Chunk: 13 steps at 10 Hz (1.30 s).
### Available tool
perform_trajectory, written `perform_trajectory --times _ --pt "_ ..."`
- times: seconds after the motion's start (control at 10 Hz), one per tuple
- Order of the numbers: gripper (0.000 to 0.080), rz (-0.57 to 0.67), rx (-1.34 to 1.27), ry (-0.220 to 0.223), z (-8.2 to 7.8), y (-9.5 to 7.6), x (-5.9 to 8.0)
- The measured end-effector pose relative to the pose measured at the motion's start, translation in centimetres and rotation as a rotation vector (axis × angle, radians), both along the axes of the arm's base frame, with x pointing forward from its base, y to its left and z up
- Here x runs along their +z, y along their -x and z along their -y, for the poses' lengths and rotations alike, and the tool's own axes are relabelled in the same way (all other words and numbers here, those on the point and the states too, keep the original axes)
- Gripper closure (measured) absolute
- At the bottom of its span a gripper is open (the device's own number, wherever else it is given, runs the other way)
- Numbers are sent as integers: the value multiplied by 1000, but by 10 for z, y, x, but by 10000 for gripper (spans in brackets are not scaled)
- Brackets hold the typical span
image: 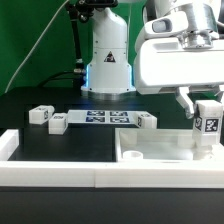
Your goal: Assemble one leg
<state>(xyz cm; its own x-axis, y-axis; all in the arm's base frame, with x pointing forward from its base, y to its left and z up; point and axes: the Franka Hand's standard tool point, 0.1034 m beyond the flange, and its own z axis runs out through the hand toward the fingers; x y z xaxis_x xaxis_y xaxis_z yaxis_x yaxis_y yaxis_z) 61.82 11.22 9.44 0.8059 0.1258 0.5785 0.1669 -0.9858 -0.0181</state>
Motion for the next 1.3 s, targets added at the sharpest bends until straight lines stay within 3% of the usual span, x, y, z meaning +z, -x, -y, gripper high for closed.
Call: perform_trajectory --times 0.4,0.7,1.3 --pt "509 14 8 0 -7 2 0" --pt "509 -9 0 -1 -2 4 5" --pt "509 -12 1 2 -2 8 -5"
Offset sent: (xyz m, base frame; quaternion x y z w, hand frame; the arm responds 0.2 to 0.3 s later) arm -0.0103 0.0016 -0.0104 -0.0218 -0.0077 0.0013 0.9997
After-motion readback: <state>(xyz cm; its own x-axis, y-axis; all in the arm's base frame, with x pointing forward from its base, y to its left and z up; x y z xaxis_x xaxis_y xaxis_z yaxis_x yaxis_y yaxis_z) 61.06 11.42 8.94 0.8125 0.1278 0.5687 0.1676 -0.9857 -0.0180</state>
